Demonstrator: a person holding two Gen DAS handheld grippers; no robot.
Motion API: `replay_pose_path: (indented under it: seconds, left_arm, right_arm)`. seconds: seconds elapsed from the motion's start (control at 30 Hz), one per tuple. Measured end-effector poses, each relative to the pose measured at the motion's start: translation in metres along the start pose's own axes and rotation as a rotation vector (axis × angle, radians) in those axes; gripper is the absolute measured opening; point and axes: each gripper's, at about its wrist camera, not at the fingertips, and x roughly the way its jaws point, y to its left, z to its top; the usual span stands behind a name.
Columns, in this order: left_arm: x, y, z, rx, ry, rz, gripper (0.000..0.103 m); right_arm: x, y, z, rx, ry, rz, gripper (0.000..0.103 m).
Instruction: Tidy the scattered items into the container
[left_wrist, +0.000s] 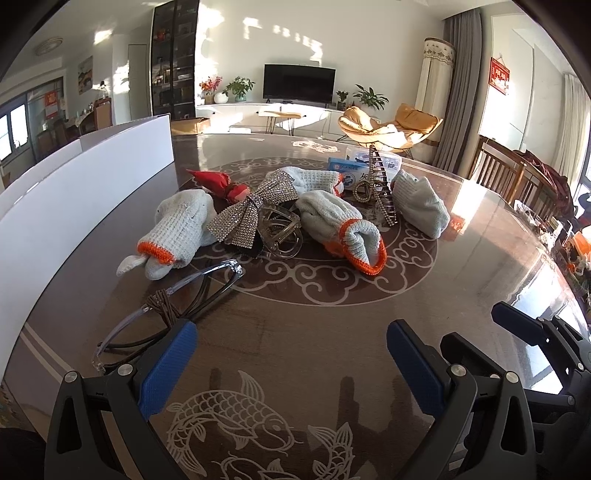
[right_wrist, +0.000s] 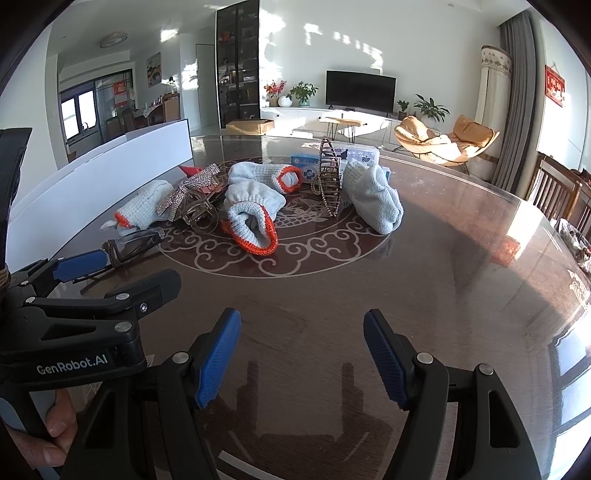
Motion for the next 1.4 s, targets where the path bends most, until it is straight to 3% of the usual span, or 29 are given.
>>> replay_pose_path:
  seconds: [0.2, 0.47, 0.67, 0.93, 1.2, 1.3, 1.4]
  left_arm:
    - [-0.021, 0.007, -0.002, 0.046, -0.036, 0.014, 0.103]
    - [-0.028, 0.005, 0.004, 0.116, -0.014, 0.011, 0.103]
    - [-0.039, 0.018, -0.001, 0.186, 0.054, 0.050, 0.103]
    - [-0.029, 0.057, -0.014, 0.178, 0.141, 0.135, 0.103]
    - [0.013, 0.063, -0.006, 0.398, 0.240, 0.109, 0.103]
    - [0.024, 0.076, 0.006, 0.386, 0.269, 0.057, 0.103]
    - [0.038, 0.093, 0.015, 0.292, 0.330, -0.052, 0.103]
  right_arm:
    - [-0.003, -0.014, -0.001, 0.080, -0.019, 0.034, 0.071]
    - [-0.007, -0.030, -0.002, 0.175, -0.044, 0.100, 0.071]
    - [-0.008, -0.030, -0.003, 0.177, -0.050, 0.107, 0.071]
    - [-0.011, -0.032, -0.003, 0.189, -0.068, 0.102, 0.071]
    - [-0.010, -0.031, -0.003, 0.180, -0.060, 0.109, 0.071]
    - [-0.010, -0.031, -0.003, 0.182, -0.061, 0.108, 0.071]
    - [-0.010, -0.031, -0.003, 0.182, -0.060, 0.108, 0.071]
